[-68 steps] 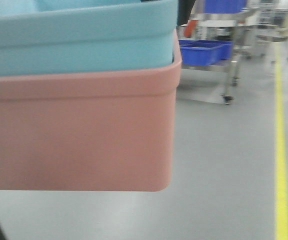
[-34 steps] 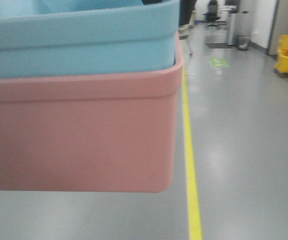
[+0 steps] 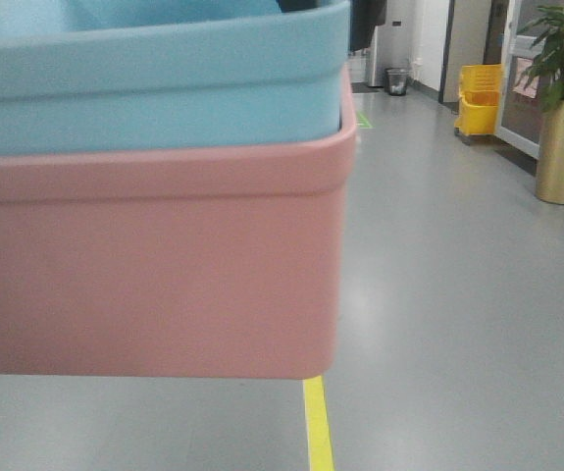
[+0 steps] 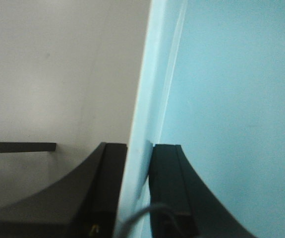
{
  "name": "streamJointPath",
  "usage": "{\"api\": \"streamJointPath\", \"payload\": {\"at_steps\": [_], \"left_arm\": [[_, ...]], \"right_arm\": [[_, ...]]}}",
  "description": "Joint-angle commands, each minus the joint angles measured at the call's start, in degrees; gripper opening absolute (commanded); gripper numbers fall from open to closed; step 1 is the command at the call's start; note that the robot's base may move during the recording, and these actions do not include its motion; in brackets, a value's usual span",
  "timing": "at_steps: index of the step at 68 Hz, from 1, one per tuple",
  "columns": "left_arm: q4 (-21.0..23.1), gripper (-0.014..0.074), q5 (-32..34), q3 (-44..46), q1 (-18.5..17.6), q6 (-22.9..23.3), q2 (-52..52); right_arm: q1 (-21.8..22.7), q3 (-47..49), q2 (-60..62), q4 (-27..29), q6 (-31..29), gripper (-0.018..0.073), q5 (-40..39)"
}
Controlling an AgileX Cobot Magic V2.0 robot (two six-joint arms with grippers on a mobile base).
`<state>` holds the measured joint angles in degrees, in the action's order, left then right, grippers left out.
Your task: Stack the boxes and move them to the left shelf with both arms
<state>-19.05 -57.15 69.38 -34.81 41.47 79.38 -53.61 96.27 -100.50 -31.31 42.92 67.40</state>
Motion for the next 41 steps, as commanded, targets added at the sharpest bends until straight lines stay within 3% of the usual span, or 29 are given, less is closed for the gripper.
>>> {"api": "streamJointPath", "payload": {"at_steps": [1,41], "left_arm": [[5.04,-0.0010,12.34,2.86,-2.33,1.10,-1.99],[5.04,-0.0010,12.34,2.86,-2.33,1.10,-1.99]], "right_arm": [[-2.05,2.33,2.22,3.15,1.93,0.0055,-12.83],[-2.05,2.33,2.22,3.15,1.93,0.0055,-12.83]]}}
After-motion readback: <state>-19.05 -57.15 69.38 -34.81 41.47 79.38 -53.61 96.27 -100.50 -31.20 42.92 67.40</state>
